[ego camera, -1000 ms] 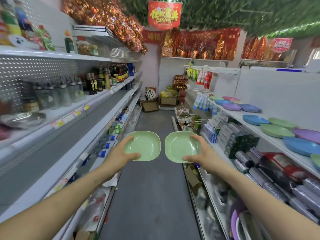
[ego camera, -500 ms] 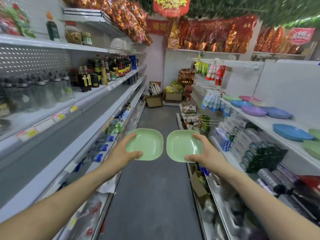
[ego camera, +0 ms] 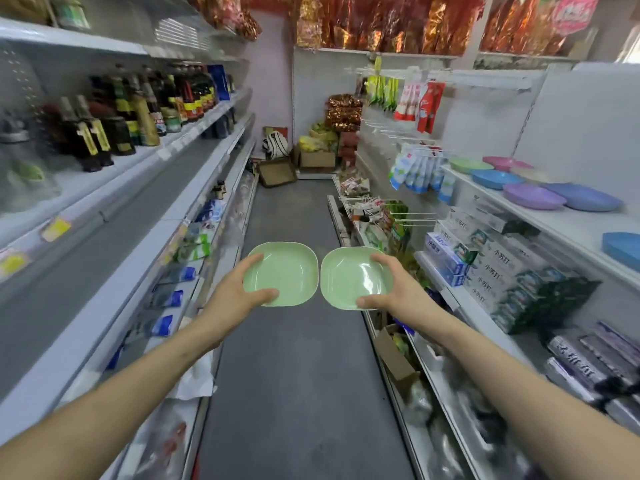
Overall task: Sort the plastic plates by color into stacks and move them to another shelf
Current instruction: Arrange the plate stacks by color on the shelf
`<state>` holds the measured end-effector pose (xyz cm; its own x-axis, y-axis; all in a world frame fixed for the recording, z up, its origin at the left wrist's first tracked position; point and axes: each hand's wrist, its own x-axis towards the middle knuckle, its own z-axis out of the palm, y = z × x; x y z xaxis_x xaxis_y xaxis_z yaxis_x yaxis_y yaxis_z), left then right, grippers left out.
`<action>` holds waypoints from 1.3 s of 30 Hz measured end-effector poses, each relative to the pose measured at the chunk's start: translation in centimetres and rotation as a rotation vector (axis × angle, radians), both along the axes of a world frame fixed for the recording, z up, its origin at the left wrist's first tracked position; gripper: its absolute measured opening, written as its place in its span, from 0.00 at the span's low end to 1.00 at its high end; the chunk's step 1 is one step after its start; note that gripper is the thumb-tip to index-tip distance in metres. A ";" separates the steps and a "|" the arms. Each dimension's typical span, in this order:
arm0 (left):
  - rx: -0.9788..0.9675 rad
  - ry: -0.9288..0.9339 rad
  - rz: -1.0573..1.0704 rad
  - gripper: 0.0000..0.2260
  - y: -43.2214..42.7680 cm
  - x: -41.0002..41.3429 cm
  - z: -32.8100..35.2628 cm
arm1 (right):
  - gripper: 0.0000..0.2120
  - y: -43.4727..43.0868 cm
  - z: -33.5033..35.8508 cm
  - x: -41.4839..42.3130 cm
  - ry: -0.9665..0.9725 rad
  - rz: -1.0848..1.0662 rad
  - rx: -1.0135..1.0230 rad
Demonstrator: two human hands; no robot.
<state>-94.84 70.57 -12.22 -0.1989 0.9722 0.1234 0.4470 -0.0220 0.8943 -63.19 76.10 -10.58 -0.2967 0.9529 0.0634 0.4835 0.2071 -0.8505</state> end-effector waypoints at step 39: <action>0.026 -0.009 0.001 0.35 39.6 -5.2 2.6 | 0.45 40.0 2.0 -3.2 -0.033 -0.057 0.042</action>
